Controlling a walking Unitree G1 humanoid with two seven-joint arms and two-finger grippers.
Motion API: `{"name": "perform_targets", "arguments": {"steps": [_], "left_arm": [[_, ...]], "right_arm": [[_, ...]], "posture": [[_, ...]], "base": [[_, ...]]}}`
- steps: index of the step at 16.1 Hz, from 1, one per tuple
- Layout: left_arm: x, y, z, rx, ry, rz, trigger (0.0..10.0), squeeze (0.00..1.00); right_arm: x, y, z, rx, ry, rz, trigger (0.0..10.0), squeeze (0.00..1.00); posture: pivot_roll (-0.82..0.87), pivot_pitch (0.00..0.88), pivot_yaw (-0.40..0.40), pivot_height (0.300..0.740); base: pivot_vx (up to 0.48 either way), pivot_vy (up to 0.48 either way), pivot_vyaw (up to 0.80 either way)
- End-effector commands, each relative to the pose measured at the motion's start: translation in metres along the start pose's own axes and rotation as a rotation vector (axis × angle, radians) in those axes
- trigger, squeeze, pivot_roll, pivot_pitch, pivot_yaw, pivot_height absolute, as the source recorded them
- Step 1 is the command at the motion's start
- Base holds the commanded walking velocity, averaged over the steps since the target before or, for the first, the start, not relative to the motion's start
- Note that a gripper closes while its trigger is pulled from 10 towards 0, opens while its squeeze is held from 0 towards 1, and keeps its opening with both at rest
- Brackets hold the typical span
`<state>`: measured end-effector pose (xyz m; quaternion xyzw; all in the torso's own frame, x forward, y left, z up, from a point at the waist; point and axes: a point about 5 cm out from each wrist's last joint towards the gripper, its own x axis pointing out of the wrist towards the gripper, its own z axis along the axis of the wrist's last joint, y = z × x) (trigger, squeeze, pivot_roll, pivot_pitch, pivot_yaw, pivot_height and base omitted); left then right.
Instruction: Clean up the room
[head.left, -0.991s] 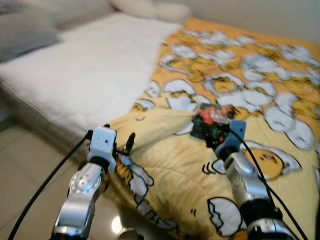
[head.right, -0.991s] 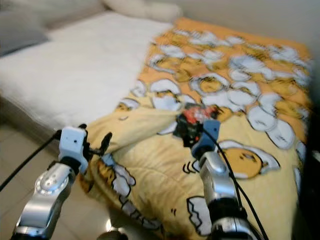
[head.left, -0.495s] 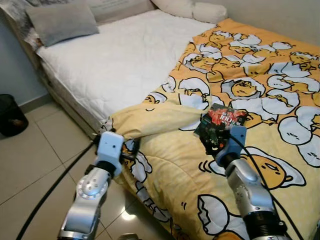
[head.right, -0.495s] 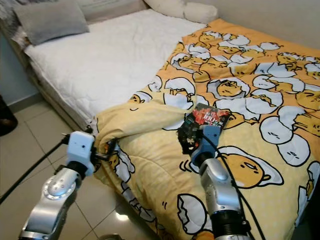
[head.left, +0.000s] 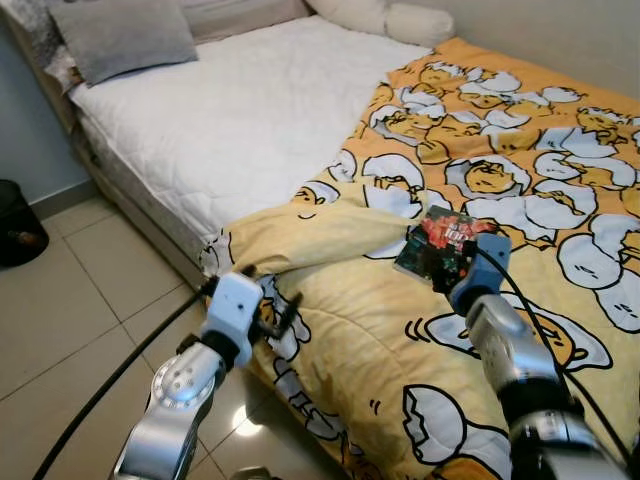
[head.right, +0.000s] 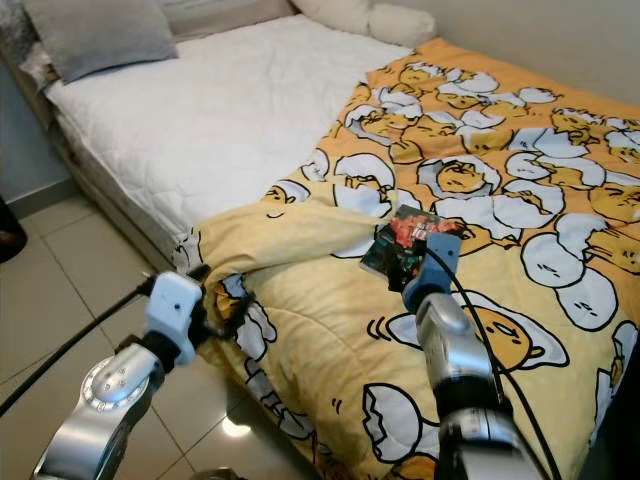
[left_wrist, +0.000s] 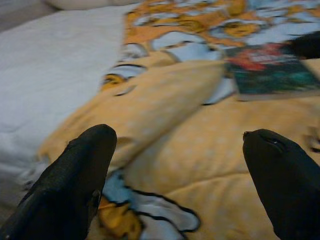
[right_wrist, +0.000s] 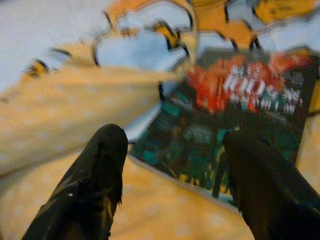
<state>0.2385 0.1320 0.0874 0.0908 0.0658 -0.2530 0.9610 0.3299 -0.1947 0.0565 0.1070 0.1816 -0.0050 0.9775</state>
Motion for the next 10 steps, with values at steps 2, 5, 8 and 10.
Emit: {"name": "perform_targets", "arguments": {"steps": [2, 5, 8, 10], "left_arm": [[-0.002, -0.011, 0.006, -0.002, -0.006, -0.097, 10.0, 0.75], [-0.017, -0.010, 0.009, 0.009, 0.014, -0.122, 10.0, 0.75], [-0.026, -0.006, 0.012, 0.013, 0.029, -0.116, 10.0, 0.75], [-0.031, -0.004, 0.013, 0.016, 0.039, -0.114, 10.0, 0.75]], "right_arm": [[0.004, -0.014, 0.004, 0.023, 0.016, -0.050, 10.0, 0.00], [0.006, -0.035, 0.014, 0.030, 0.023, -0.161, 10.0, 0.00], [0.003, -0.051, 0.013, 0.052, 0.034, -0.230, 10.0, 0.00], [0.001, -0.054, 0.006, 0.085, 0.054, -0.219, 10.0, 0.00]], "posture": [[0.06, 0.049, -0.012, 0.740], [0.10, 0.102, -0.010, 0.740], [0.13, 0.127, -0.013, 0.740], [0.14, 0.142, -0.008, 0.740]], "base": [[0.000, 0.000, 0.00], [0.000, 0.000, 0.00], [0.000, 0.000, 0.00], [0.000, 0.000, 0.00]]}}
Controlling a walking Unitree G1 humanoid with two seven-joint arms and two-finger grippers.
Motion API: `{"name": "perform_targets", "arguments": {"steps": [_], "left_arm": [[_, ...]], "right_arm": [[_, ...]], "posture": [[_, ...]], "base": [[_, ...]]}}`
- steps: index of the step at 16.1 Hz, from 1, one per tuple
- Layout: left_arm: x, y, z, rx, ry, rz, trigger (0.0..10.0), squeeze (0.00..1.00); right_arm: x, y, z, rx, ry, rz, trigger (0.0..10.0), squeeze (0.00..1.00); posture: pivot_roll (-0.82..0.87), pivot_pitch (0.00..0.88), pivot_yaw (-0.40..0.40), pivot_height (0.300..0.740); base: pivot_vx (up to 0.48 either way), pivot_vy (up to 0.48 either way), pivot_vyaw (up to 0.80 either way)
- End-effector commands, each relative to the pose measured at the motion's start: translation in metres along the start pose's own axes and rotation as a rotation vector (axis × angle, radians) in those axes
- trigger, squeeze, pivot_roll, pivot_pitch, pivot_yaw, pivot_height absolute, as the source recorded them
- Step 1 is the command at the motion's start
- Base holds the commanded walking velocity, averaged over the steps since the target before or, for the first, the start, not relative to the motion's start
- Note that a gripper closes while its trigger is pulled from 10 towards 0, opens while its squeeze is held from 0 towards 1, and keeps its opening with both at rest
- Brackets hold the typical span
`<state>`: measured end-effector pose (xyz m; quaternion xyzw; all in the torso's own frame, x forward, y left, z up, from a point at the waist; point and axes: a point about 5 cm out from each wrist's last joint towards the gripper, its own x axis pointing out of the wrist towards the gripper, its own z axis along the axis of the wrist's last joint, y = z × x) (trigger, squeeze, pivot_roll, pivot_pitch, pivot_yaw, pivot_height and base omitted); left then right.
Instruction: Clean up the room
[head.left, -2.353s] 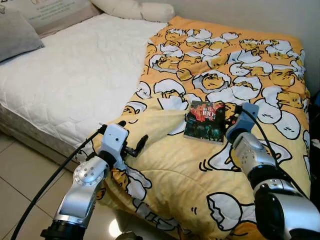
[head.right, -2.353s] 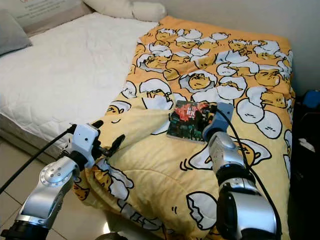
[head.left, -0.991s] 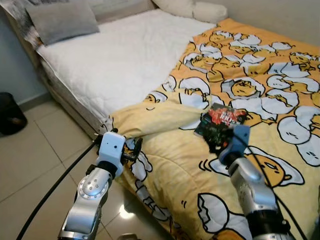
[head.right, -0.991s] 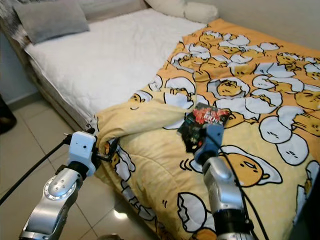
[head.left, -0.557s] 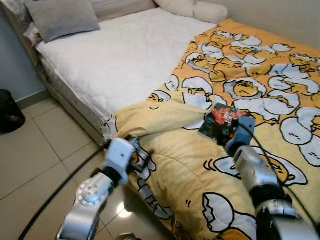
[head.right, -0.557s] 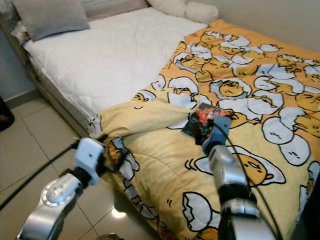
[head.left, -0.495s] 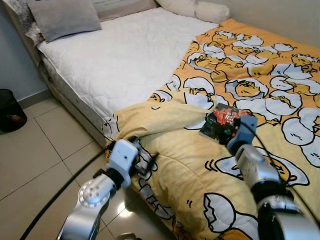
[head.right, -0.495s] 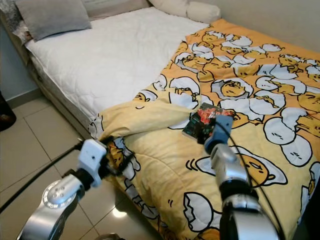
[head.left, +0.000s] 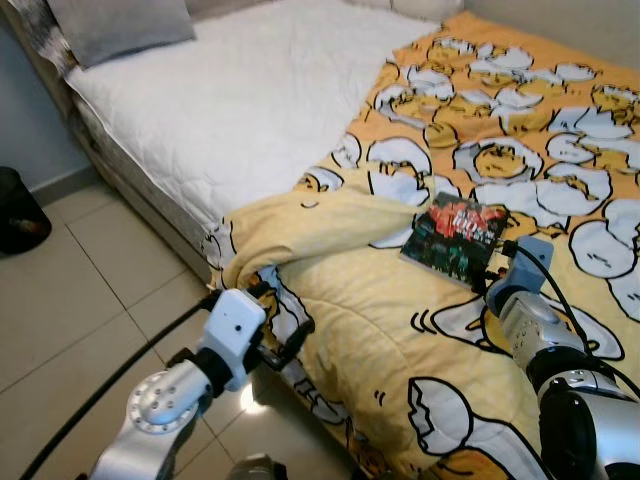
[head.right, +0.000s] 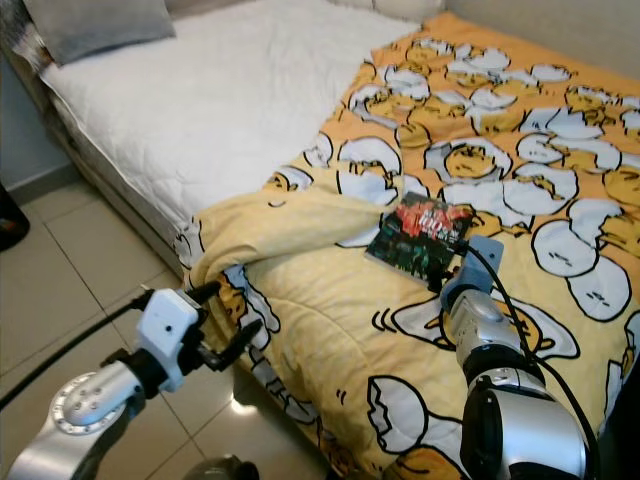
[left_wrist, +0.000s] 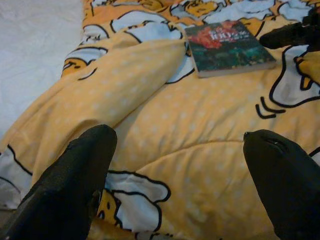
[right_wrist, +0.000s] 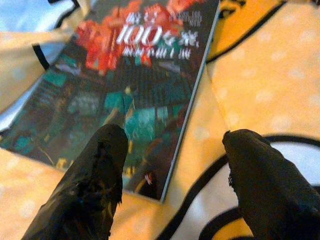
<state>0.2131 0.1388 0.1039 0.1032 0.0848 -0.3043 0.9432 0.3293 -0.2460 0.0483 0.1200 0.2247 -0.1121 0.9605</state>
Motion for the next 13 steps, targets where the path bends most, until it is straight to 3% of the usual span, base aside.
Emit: {"name": "perform_targets", "arguments": {"steps": [1, 7, 9, 10, 11, 12, 13], "left_arm": [[-0.004, 0.000, 0.001, -0.008, 0.008, -0.005, 10.0, 0.75], [-0.010, -0.004, 0.001, -0.016, 0.033, -0.007, 10.0, 0.75], [-0.011, -0.005, 0.001, -0.025, 0.037, 0.001, 10.0, 0.75], [-0.011, -0.005, 0.001, -0.025, 0.037, 0.003, 10.0, 0.75], [-0.011, -0.005, 0.001, -0.027, 0.037, 0.012, 10.0, 0.75], [-0.012, -0.006, 0.001, -0.031, 0.037, 0.023, 10.0, 0.75], [-0.012, -0.006, 0.002, -0.032, 0.037, 0.026, 10.0, 0.75]], "right_arm": [[0.000, -0.001, 0.001, 0.043, -0.006, 0.018, 10.0, 0.00], [-0.003, -0.003, -0.021, 0.188, 0.069, 0.046, 10.0, 0.00], [-0.004, 0.004, -0.031, 0.421, 0.121, 0.050, 10.0, 0.00], [-0.004, 0.005, -0.032, 0.463, 0.121, 0.048, 10.0, 0.00], [-0.003, 0.006, -0.030, 0.597, 0.104, 0.041, 10.0, 0.00], [-0.002, 0.008, -0.027, 0.677, 0.083, 0.047, 10.0, 0.00], [-0.002, 0.009, -0.025, 0.699, 0.071, 0.051, 10.0, 0.00]], "posture": [[0.14, 0.148, -0.006, 0.740], [0.15, 0.164, -0.010, 0.740], [0.15, 0.167, -0.019, 0.740], [0.15, 0.169, -0.025, 0.740], [0.16, 0.172, -0.032, 0.740], [0.16, 0.175, -0.037, 0.740], [0.16, 0.175, -0.040, 0.740]], "base": [[0.000, 0.000, 0.00], [0.000, 0.000, 0.00], [0.000, 0.000, 0.00], [0.000, 0.000, 0.00], [0.000, 0.000, 0.00], [0.000, 0.000, 0.00], [0.000, 0.000, 0.00]]}}
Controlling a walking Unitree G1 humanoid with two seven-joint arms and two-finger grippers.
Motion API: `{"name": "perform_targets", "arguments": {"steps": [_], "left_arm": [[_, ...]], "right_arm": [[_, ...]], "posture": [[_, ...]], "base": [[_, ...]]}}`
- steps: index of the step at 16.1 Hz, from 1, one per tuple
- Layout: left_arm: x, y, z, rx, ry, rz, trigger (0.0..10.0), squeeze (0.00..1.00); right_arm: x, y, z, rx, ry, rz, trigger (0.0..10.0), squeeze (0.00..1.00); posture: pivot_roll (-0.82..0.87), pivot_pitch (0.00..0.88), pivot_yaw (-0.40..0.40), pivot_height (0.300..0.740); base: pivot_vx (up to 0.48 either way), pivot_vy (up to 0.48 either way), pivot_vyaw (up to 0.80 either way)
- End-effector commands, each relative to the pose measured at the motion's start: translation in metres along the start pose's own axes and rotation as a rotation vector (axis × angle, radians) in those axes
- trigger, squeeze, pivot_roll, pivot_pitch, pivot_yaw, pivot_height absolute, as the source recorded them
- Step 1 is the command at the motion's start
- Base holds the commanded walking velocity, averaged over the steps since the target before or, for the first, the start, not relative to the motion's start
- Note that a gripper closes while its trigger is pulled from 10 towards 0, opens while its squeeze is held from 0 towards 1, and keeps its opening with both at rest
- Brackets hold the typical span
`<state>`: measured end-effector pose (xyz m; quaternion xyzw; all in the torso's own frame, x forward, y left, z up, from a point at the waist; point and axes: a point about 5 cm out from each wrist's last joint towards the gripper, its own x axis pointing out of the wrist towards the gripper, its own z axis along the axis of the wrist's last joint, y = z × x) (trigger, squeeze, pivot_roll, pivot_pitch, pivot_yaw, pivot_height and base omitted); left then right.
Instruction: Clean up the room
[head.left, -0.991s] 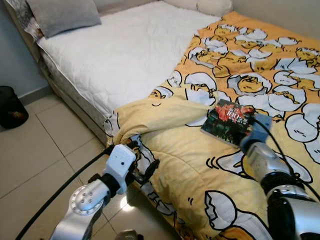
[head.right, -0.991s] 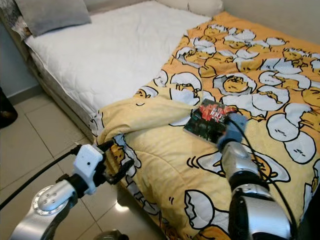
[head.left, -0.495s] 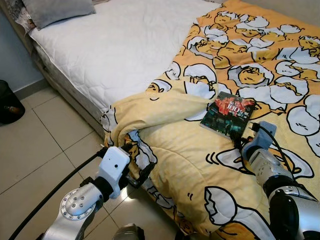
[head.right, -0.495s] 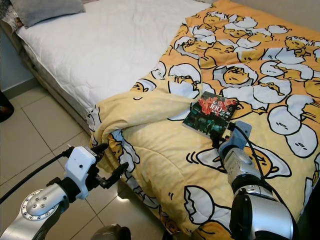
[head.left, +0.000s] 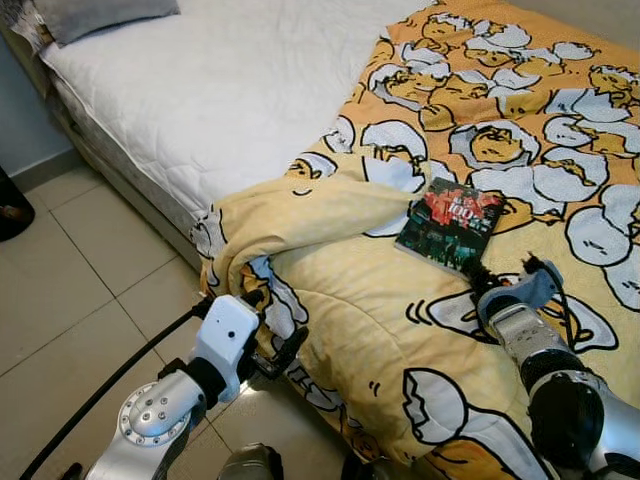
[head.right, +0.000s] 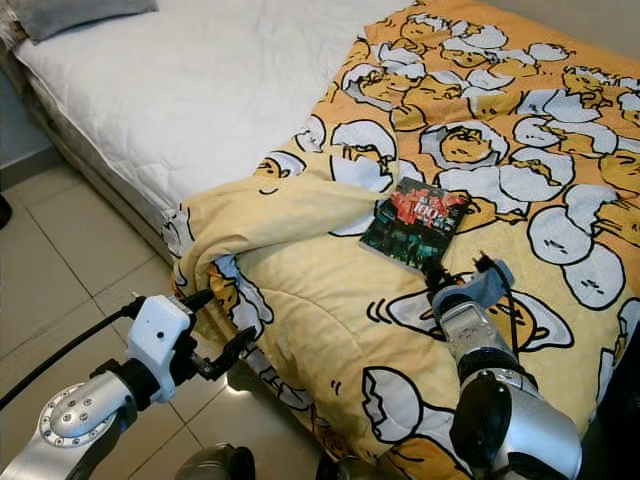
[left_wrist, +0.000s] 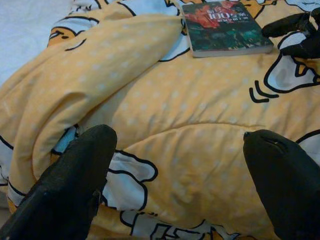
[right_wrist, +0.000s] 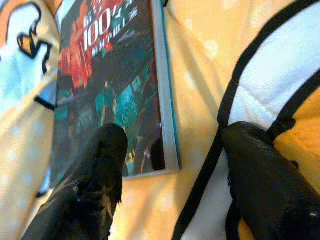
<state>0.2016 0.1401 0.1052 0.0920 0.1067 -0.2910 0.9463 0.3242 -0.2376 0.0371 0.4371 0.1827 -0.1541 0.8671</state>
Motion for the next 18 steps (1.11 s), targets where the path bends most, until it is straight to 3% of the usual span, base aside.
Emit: {"name": "perform_targets", "arguments": {"steps": [1, 3, 7, 10, 11, 12, 13, 18], "left_arm": [[-0.002, -0.001, 0.001, 0.003, 0.001, 0.010, 10.0, 0.75], [-0.003, -0.001, 0.000, 0.000, 0.002, 0.021, 10.0, 0.75], [-0.001, 0.000, 0.001, -0.002, -0.006, 0.038, 10.0, 0.75], [-0.002, 0.000, 0.002, -0.002, -0.007, 0.044, 10.0, 0.75], [-0.002, 0.000, 0.002, -0.002, -0.007, 0.045, 10.0, 0.75], [-0.002, 0.000, 0.002, -0.002, -0.007, 0.045, 10.0, 0.75], [-0.001, 0.000, 0.002, -0.002, -0.008, 0.045, 10.0, 0.75], [0.000, 0.000, 0.002, -0.002, -0.014, 0.044, 10.0, 0.75]], "right_arm": [[0.000, 0.002, -0.010, 0.061, 0.037, 0.001, 10.0, 0.00], [0.004, 0.020, -0.007, 0.169, 0.027, 0.076, 10.0, 0.00], [0.007, 0.037, 0.001, 0.191, -0.013, 0.132, 10.0, 0.00], [0.008, 0.041, 0.002, 0.217, -0.024, 0.143, 3.8, 0.00], [0.008, 0.042, 0.002, 0.220, -0.023, 0.145, 3.2, 0.00], [0.008, 0.043, 0.001, 0.222, -0.022, 0.148, 0.7, 0.00], [0.008, 0.044, 0.001, 0.222, -0.019, 0.152, 0.0, 0.00], [0.008, 0.044, 0.000, 0.212, -0.014, 0.159, 0.0, 0.00]], "posture": [[0.16, 0.177, -0.044, 0.740], [0.15, 0.174, -0.053, 0.740], [0.15, 0.167, -0.066, 0.740], [0.15, 0.168, -0.068, 0.740], [0.15, 0.168, -0.068, 0.740], [0.15, 0.167, -0.068, 0.740], [0.15, 0.166, -0.068, 0.740], [0.15, 0.160, -0.068, 0.740]], "base": [[0.000, 0.000, 0.00], [0.000, 0.000, 0.00], [0.000, 0.000, 0.00], [0.000, 0.000, 0.00], [0.000, 0.000, 0.00], [0.000, 0.000, 0.00], [0.000, 0.000, 0.00], [0.000, 0.000, 0.00]]}}
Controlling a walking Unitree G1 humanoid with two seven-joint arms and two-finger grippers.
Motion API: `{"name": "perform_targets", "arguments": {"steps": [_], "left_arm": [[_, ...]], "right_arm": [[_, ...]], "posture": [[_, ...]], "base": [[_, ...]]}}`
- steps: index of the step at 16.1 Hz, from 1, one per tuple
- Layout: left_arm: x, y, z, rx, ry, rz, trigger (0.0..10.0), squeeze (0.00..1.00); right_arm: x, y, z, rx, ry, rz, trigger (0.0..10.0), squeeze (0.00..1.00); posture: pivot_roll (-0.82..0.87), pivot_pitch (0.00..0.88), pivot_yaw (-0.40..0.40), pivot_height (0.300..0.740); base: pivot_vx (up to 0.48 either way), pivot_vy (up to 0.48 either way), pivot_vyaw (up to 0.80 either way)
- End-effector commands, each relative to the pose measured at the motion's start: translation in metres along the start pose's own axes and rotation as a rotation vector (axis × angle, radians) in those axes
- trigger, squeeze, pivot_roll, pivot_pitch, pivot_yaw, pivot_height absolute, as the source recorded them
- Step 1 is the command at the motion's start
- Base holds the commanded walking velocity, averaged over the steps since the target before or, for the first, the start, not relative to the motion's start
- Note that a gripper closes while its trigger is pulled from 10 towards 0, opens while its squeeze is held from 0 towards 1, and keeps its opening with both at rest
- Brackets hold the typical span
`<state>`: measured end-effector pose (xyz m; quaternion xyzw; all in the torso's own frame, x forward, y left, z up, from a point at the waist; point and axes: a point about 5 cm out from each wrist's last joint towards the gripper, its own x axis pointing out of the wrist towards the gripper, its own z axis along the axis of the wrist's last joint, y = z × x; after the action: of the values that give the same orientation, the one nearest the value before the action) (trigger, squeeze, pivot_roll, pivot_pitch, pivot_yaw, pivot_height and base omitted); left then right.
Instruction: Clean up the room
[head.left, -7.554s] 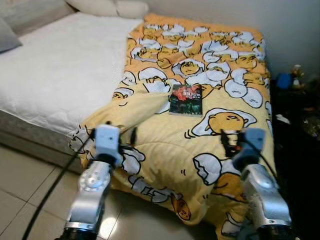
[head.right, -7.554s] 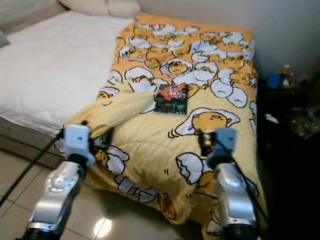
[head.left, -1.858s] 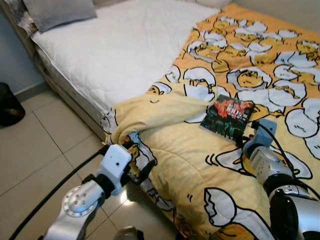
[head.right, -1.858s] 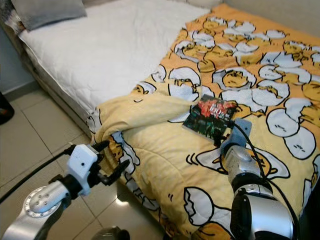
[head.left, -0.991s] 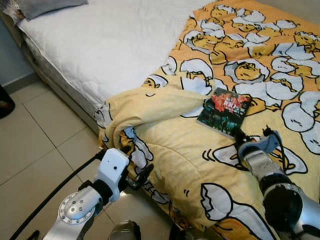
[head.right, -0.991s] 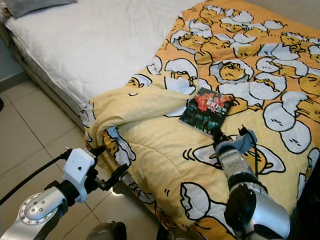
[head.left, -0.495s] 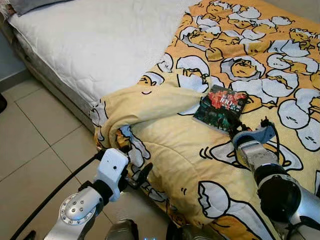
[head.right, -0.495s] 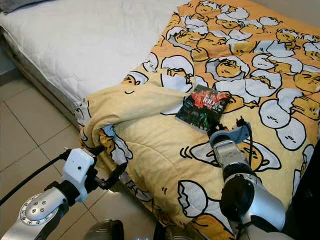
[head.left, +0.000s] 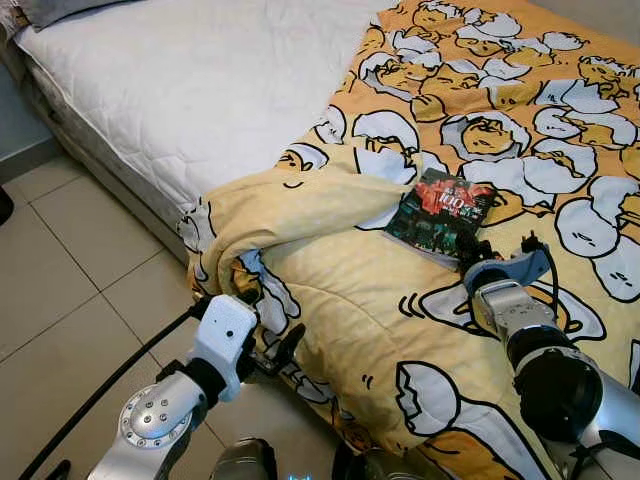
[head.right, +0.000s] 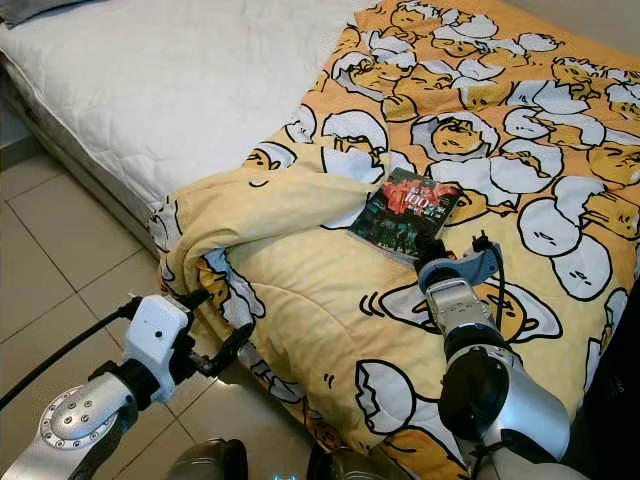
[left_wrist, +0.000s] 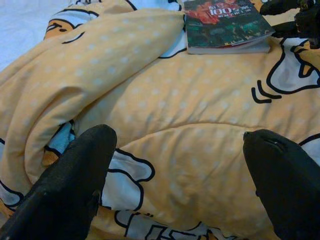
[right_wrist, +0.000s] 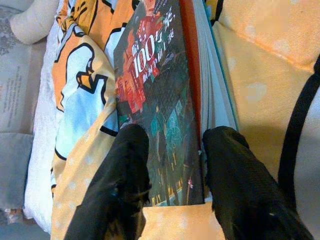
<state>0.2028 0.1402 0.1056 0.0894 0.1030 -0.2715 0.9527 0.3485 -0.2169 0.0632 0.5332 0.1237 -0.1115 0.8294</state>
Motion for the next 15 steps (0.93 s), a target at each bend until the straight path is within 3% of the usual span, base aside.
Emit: {"name": "perform_targets", "arguments": {"steps": [1, 6, 10, 15], "left_arm": [[0.000, -0.001, 0.002, 0.007, -0.008, 0.003, 10.0, 0.75], [0.000, -0.002, 0.005, -0.011, -0.032, -0.027, 10.0, 0.75], [-0.008, -0.026, 0.013, -0.098, -0.051, -0.264, 10.0, 0.75], [-0.012, -0.026, 0.007, -0.081, 0.009, -0.329, 10.0, 0.74]], "right_arm": [[0.001, 0.003, -0.003, 0.008, 0.008, 0.009, 0.0, 0.00], [0.001, 0.002, -0.004, -0.014, 0.014, 0.008, 0.0, 0.00], [0.000, 0.001, -0.005, -0.024, 0.018, 0.009, 0.0, 0.00], [0.000, 0.001, -0.008, -0.049, 0.036, 0.011, 0.0, 0.00]], "posture": [[0.15, 0.157, -0.067, 0.740], [0.15, 0.154, -0.069, 0.740], [0.15, 0.147, -0.067, 0.740], [0.15, 0.134, -0.067, 0.740]], "base": [[0.000, 0.000, 0.00], [0.000, 0.000, 0.00], [0.000, 0.000, 0.00], [0.000, 0.000, 0.00]]}}
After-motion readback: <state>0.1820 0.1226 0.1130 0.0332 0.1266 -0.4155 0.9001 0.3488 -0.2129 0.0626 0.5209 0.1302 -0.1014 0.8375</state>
